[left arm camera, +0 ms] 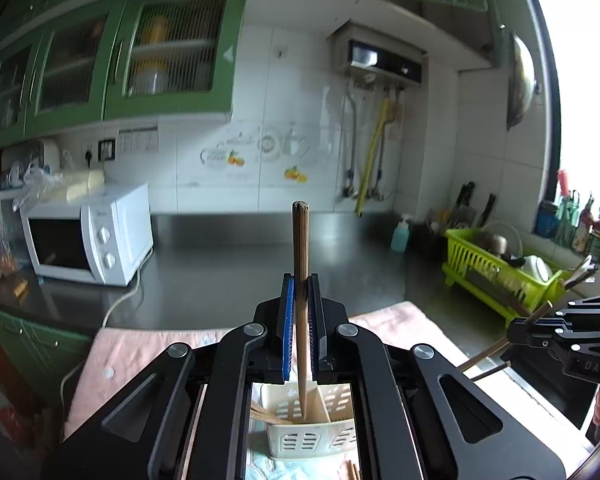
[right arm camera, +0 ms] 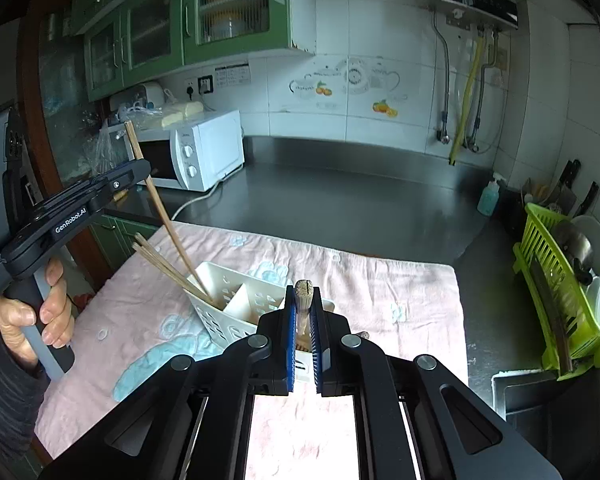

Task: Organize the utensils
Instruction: 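Lift both chopsticks upright and carry them into the white holder, then open both grippers to release the chopsticks into the holder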

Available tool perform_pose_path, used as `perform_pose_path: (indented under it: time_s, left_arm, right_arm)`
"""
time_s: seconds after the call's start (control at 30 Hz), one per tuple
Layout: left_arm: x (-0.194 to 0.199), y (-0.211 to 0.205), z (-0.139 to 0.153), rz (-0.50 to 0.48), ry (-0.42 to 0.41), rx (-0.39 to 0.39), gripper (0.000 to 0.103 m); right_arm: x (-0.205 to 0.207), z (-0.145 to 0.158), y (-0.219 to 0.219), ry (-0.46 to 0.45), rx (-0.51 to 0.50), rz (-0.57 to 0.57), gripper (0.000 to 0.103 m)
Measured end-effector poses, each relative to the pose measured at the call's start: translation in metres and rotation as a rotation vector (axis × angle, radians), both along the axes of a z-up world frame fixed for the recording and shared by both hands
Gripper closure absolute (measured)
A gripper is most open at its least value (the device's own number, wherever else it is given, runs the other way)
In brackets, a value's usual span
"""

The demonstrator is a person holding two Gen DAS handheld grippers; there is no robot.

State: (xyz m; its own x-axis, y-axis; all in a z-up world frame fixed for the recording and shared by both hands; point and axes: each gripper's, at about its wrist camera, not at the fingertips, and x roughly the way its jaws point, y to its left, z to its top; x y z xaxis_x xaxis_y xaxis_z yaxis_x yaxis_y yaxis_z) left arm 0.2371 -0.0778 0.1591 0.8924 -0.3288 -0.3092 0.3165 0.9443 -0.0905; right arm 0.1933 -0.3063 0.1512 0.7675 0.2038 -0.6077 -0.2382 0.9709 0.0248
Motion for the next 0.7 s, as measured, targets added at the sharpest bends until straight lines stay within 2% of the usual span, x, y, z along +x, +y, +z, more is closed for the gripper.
perform_pose_path:
  time_s: [0.23,0.3,0.4,0.57,0.7]
  left_arm:
    - [0.014,0.005,-0.020,0.017,0.063,0.002,0.096]
    - [0.013,0.005,-0.020,0.009,0.064,-0.001,0.094]
    - [0.006,0.008,-0.018,0.003,0.059,-0.007,0.091]
    - [-0.023,0.015,-0.012,-0.011,0.033,-0.015,0.082]
    - [-0.053,0.025,-0.017,-0.011,0.023,-0.011,0.073]
  right_arm:
    - [0.015,-0.022,-0.003,0.026,0.038,-0.023,0.094]
    - [0.015,-0.023,-0.004,0.013,0.030,-0.039,0.084]
    - [0.007,-0.019,-0.005,-0.016,0.028,-0.057,0.081]
    - [-0.031,-0.016,0.000,-0.083,0.017,-0.077,0.080]
    - [-0.066,-0.038,0.011,-0.080,0.028,-0.070,0.080]
